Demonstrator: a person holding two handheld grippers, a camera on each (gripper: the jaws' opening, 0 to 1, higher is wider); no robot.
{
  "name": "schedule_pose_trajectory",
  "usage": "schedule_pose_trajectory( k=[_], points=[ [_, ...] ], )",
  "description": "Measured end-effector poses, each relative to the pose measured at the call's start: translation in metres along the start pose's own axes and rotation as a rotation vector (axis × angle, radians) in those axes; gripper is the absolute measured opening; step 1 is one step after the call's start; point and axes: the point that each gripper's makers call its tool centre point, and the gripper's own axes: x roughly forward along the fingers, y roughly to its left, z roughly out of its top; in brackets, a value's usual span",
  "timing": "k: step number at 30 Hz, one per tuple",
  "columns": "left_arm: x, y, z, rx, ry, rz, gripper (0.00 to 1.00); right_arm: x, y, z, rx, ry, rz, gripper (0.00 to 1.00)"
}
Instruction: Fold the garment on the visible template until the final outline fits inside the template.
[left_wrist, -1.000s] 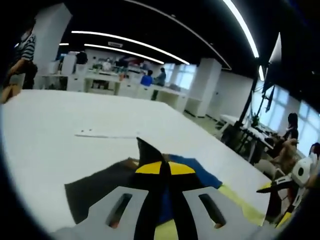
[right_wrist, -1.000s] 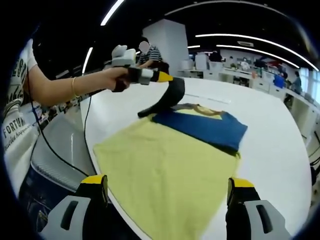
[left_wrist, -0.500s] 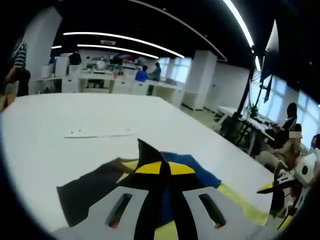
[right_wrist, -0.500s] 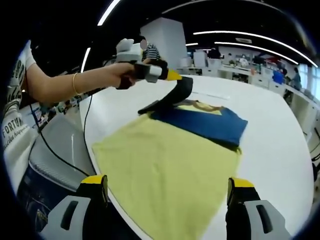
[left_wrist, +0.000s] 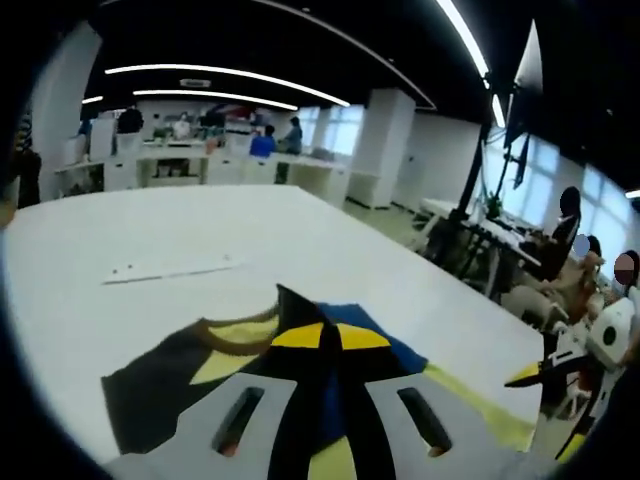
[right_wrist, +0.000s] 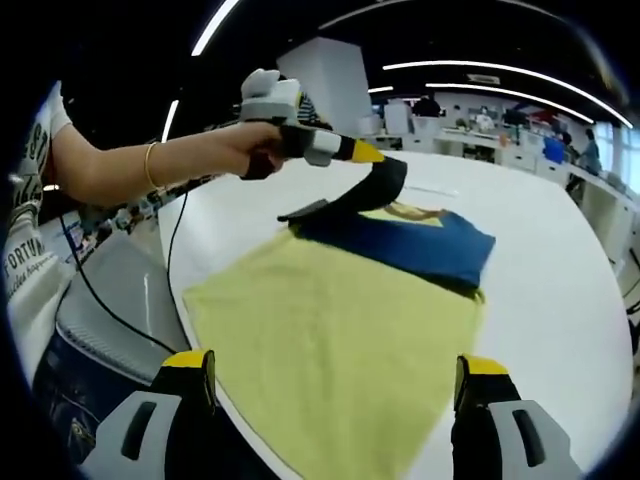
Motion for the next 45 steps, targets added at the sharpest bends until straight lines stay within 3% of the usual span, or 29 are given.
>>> schedule_pose_trajectory(
  k=[9, 31, 45],
  points=[
    [0.014, -0.016, -0.003, 0.050, 0.025, -0.043, 0.00, 0.000, -0.002, 0.001, 0.003, -0.009, -0.003, 0.99],
    [0.036, -0.050, -0.004, 0.022, 0.010, -0.155, 0.00, 0.003, -0.004, 0.003, 0.006, -0.005, -0.007, 0.99],
    [0.059, -0.073, -0.017, 0.067, 0.062, -0.191, 0.00, 0.005, -0.002, 0.006, 0.022, -0.023, 0.005, 0.99]
  ],
)
